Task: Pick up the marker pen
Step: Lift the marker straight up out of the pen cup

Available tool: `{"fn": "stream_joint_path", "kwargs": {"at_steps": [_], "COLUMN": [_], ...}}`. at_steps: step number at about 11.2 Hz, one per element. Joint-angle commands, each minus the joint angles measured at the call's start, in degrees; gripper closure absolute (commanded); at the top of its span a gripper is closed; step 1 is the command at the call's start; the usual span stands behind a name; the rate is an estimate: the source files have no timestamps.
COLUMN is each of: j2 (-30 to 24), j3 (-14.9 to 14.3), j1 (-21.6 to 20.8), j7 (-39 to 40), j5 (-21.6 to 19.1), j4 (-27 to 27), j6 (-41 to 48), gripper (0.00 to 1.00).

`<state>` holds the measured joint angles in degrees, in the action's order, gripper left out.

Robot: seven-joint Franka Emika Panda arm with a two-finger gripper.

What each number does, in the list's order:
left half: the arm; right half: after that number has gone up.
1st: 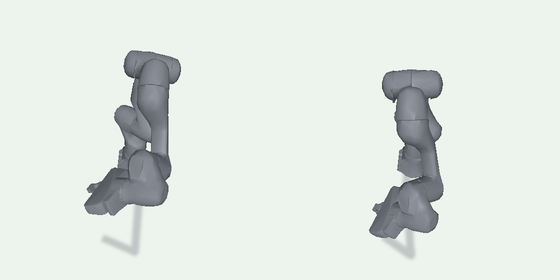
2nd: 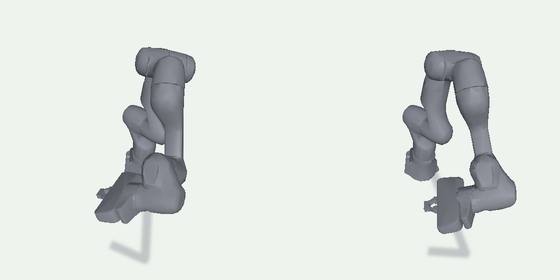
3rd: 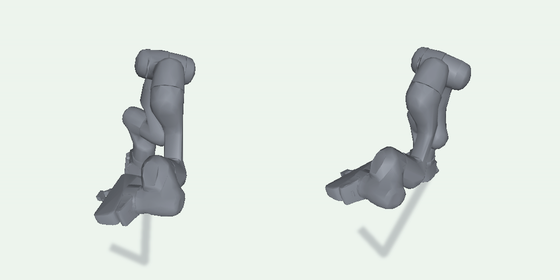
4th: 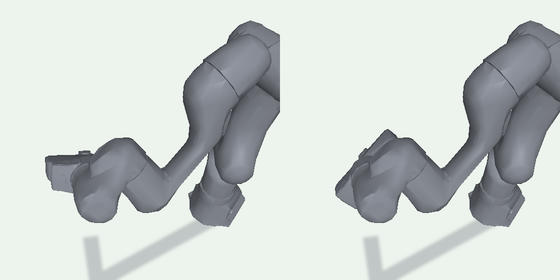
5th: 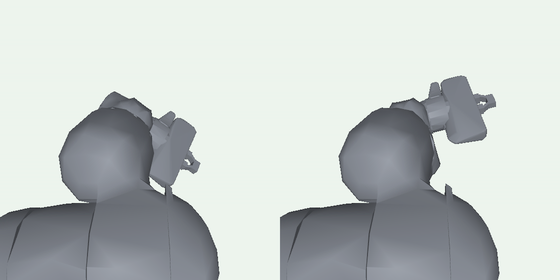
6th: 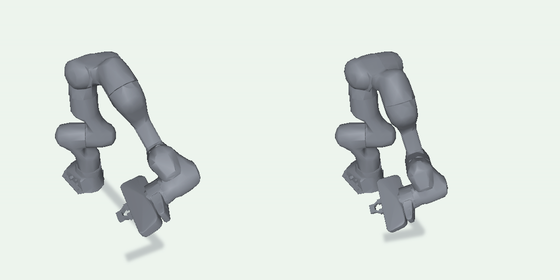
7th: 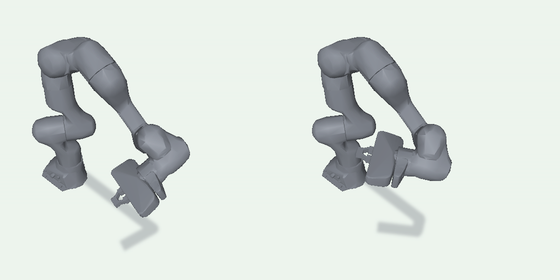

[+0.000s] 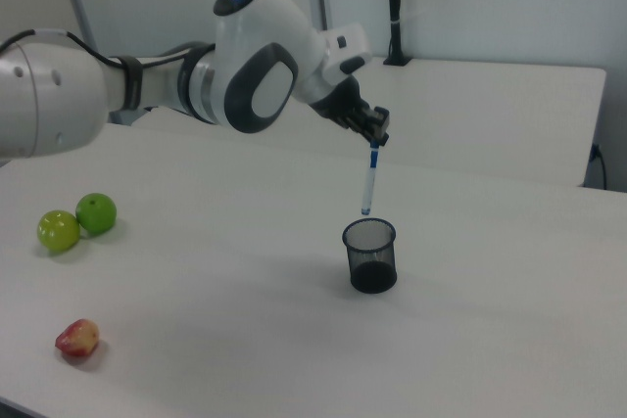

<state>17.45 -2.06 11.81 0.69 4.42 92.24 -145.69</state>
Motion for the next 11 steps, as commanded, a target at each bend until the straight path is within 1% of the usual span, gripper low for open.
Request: {"fn": "stream_joint_path", "kwargs": {"at_steps": [1, 4, 5, 7, 8, 10, 11], "j2": [-4.35, -5.40, -5.76, -6.99, -7.51, -7.61, -7.87], "j3": [-0.05, 0.48, 0.57, 0.48, 0.48, 0.48, 0.39], "j1": [-0.47, -0.74, -1.52, -4.86, -7.57, -11.70, -13.73], "j7": [-1.57, -3.67, -4.20, -5.96, -8.14, -11.40, -12.55], "j5": [-0.73, -0.73, -0.73, -0.64, -0.47, 0.24, 0.32], "j4": [2.07, 2.07, 2.15, 2.15, 2.15, 2.33, 2.33], "j6": [-0.38, 0.84, 1.63, 5.31, 6.72, 8.05, 10.14], "gripper": [0.95, 0.95, 0.95, 0.95, 0.95, 0.95, 0.95]}}
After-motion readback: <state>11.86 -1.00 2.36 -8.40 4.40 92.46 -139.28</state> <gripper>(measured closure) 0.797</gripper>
